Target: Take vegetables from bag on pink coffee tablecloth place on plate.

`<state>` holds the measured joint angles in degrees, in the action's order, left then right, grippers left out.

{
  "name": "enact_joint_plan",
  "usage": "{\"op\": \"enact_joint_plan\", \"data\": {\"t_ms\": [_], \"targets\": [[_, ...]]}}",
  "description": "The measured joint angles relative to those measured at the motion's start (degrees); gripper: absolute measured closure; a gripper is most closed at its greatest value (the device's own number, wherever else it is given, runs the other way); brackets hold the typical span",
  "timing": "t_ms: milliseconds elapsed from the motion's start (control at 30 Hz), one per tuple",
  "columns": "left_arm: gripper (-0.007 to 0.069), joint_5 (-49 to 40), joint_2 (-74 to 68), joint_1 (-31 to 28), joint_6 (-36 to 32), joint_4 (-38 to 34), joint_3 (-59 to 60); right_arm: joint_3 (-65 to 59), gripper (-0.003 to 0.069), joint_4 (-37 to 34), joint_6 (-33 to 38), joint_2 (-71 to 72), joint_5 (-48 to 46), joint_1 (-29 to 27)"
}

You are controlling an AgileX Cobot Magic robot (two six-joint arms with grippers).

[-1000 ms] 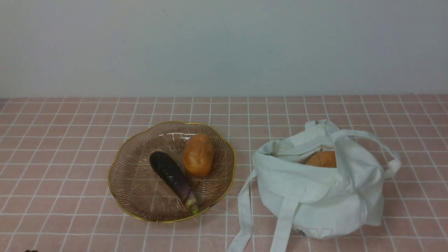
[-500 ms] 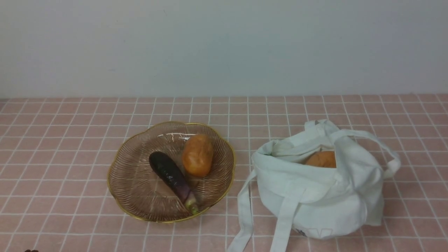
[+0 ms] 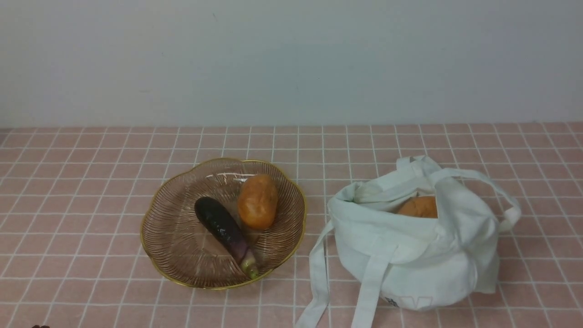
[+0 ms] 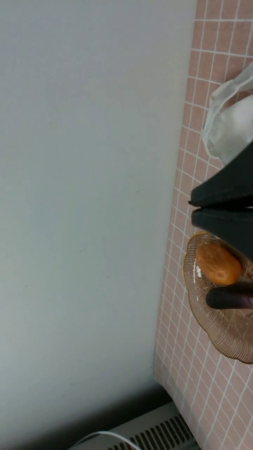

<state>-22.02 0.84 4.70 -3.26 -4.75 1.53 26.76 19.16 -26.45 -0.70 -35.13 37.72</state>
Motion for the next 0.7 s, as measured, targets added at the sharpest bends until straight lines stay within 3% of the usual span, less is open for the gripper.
{"op": "enact_joint_plan", "data": {"t_ms": [233, 300, 500, 600, 667, 700], "targets": [[0.0630, 0.00, 0.00, 0.00, 0.00, 0.00, 0.00, -4.95, 0.0673, -8.90, 14.26, -0.04, 11.51, 0.00], [0.0630, 0.00, 0.00, 0.00, 0.00, 0.00, 0.00, -6.66, 0.0673, -14.12, 21.97, -0.04, 15.11, 0.00], [0.0630, 0.00, 0.00, 0.00, 0.00, 0.00, 0.00, -8.02, 0.0673, -16.90, 25.40, 0.04, 16.90, -0.24], [0.0630, 0.00, 0.00, 0.00, 0.00, 0.00, 0.00, -9.29, 0.0673, -17.10, 25.57, 0.41, 17.35, -3.40], [0.0630, 0.00, 0.00, 0.00, 0.00, 0.00, 0.00, -12.25, 0.0673, -17.09, 25.62, 0.72, 17.54, -11.90], [0.0630, 0.00, 0.00, 0.00, 0.00, 0.00, 0.00, -12.79, 0.0673, -17.09, 25.62, 0.72, 17.54, -13.27]]}}
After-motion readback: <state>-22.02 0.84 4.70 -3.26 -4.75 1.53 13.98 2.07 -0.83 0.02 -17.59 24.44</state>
